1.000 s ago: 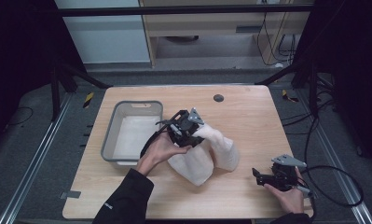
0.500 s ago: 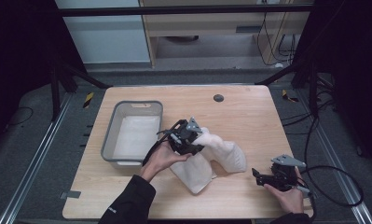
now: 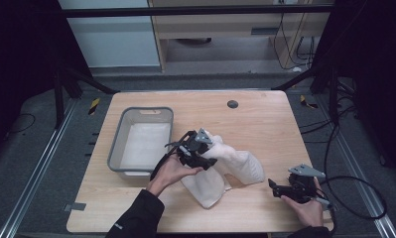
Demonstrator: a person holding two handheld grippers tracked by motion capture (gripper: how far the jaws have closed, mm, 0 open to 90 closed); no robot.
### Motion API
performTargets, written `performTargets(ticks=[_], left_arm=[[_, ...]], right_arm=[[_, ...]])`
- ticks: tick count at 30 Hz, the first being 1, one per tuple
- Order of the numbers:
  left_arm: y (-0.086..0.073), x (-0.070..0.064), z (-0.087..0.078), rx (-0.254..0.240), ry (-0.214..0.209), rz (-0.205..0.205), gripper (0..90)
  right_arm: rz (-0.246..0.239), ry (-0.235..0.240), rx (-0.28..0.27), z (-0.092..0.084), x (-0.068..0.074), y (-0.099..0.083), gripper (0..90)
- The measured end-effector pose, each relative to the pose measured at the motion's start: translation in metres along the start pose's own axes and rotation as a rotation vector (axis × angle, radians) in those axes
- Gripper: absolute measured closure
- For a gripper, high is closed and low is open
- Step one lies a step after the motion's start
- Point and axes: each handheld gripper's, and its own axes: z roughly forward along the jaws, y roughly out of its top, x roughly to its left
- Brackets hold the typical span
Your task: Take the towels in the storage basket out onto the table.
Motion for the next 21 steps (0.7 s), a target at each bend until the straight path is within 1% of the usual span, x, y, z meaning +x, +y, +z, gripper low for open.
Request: performTargets(ticks=[3,6,9,10,11,12,14,18,21], left_arm=[[-0.003,-0.001,-0.002,-0.014,0.002,-0.002,40.5],[-0.004,-0.002,-0.007,-0.03,0.016,0.005,34.9],[-0.006,-0.002,-0.017,-0.058,0.008,0.0,31.1],[-0.006,-0.002,-0.017,-0.058,0.008,0.0,30.6],[-0.008,-0.003,-0.023,-0.069,0.007,-0.002,29.9],[-0.008,-0.003,-0.023,-0.069,0.007,-0.002,29.2],[-0.009,-0.003,-0.028,-0.077,0.006,-0.003,28.5],[-0.015,-0.004,-0.039,-0.095,0.023,-0.007,26.5],[-0.021,-0.004,-0.047,-0.121,0.038,-0.026,25.9]], right_arm=[[-0.001,-0.001,0.0,0.0,0.0,0.0,6.4],[-0.001,-0.003,-0.001,0.0,0.0,0.0,6.4],[-0.001,-0.003,0.0,0.0,0.0,0.0,6.3],[-0.001,-0.003,0.001,0.0,0.0,0.0,6.3],[-0.001,-0.004,0.001,0.0,0.0,0.0,6.3],[-0.001,-0.004,0.001,0.0,0.0,0.0,6.3],[-0.001,-0.004,-0.001,0.0,0.0,0.0,6.3],[-0.002,-0.006,0.0,0.0,0.0,0.0,6.1],[-0.002,-0.006,-0.001,-0.001,0.0,0.0,6.2]])
